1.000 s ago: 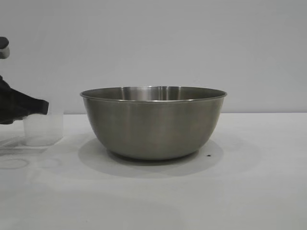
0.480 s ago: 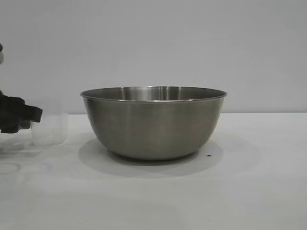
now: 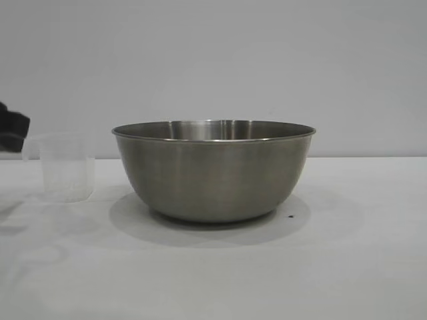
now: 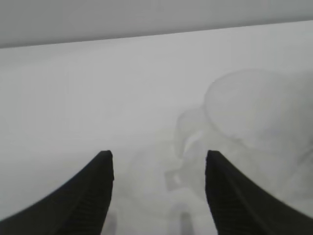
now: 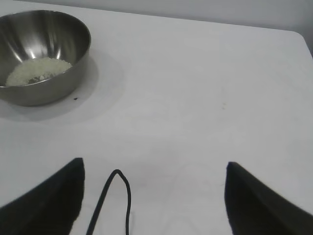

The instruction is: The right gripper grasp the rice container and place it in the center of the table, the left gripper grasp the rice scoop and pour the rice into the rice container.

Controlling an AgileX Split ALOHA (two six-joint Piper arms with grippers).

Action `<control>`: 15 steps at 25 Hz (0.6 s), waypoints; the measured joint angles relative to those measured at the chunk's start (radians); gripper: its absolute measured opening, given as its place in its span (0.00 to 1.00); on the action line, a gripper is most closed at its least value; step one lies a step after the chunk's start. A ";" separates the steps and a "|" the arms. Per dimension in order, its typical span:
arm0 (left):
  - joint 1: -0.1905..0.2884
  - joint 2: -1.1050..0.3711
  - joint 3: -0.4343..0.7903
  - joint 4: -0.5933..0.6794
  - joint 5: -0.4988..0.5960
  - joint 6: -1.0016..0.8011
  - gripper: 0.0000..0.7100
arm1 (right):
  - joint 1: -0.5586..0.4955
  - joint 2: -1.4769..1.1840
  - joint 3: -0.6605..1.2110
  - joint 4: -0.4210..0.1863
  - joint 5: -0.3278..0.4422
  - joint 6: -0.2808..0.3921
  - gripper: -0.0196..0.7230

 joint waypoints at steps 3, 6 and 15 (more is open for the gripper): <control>0.000 -0.086 0.010 0.030 0.082 -0.004 0.51 | 0.000 0.000 0.000 0.000 0.000 0.000 0.71; 0.000 -0.172 0.013 0.050 0.187 -0.004 0.51 | 0.000 0.000 0.000 0.000 0.000 0.000 0.71; 0.000 -0.369 0.013 0.061 0.581 -0.004 0.51 | 0.000 0.000 0.000 0.000 0.000 0.000 0.71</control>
